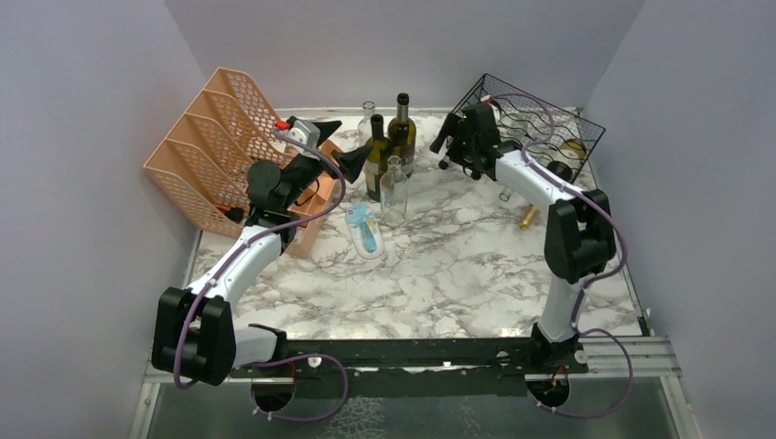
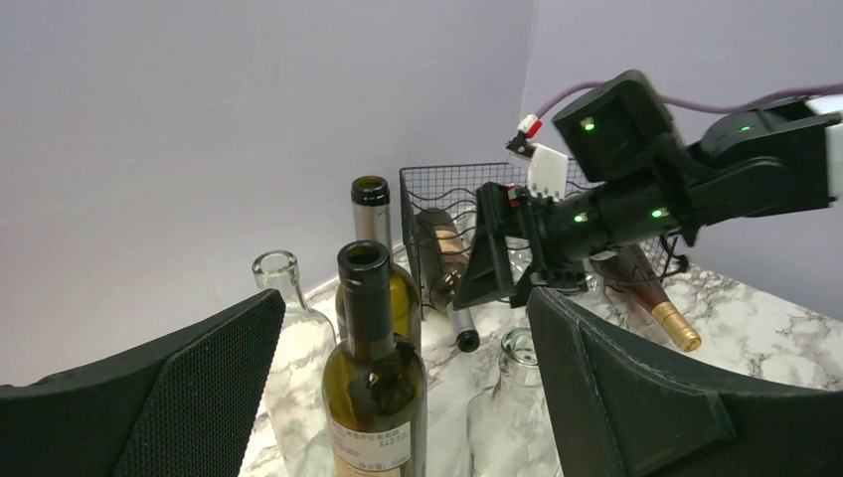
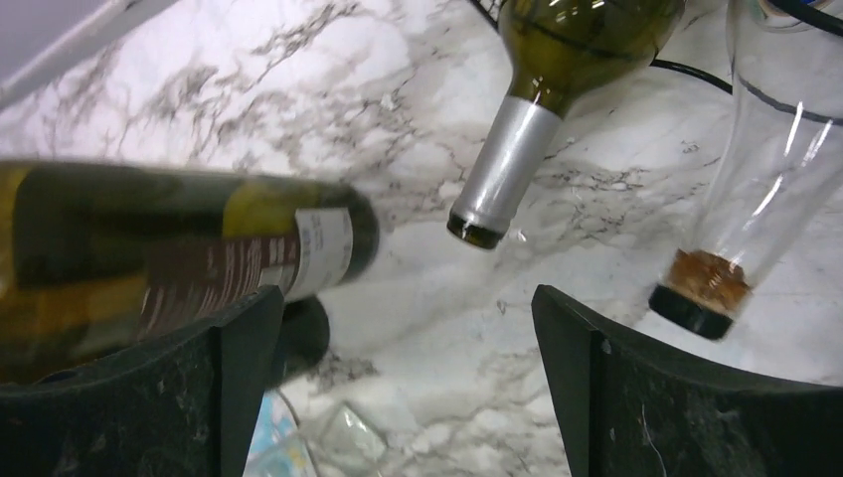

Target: Take the wine bottle off the wine rack

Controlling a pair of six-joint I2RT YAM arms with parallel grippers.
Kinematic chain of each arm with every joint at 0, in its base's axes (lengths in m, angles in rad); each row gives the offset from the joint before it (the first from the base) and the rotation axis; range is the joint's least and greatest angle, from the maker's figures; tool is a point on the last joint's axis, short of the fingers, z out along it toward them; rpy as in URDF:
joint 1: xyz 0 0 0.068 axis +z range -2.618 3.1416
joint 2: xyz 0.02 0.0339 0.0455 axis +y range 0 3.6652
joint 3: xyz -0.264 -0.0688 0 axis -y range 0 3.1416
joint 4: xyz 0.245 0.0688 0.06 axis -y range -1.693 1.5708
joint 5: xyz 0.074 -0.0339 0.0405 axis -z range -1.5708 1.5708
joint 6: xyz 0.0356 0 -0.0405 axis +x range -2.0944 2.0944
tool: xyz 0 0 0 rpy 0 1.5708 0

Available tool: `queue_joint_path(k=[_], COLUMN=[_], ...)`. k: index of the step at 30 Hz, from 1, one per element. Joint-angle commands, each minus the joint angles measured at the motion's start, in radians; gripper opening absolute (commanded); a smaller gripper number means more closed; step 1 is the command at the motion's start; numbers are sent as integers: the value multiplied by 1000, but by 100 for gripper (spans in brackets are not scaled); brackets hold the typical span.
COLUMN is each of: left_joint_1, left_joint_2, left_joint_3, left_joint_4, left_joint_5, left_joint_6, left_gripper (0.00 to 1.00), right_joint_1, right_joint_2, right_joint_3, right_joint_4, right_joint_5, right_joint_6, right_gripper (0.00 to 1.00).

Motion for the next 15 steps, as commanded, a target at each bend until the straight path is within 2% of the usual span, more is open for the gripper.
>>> queue_joint_path(k=[1, 5, 8, 15], left_joint_1=[24, 52, 63, 80], left_joint_2=[21, 41, 49, 56], left_joint_3=[37, 48, 50, 54], left_joint_4=[24, 26, 26, 26], left_joint_5=[41, 50, 47, 50], left_joint_6=[-68, -115, -125, -144], left_gripper=[99, 99, 99, 99], right_joint_1=[4, 4, 4, 4], right_joint_2=[140, 234, 292, 364], right_joint_3=[138, 214, 241, 244], right_joint_4=[-95, -157, -141, -70], right_joint_5=[181, 239, 251, 287], right_joint_6=[185, 279, 279, 289], right_gripper=[96, 95, 94, 79])
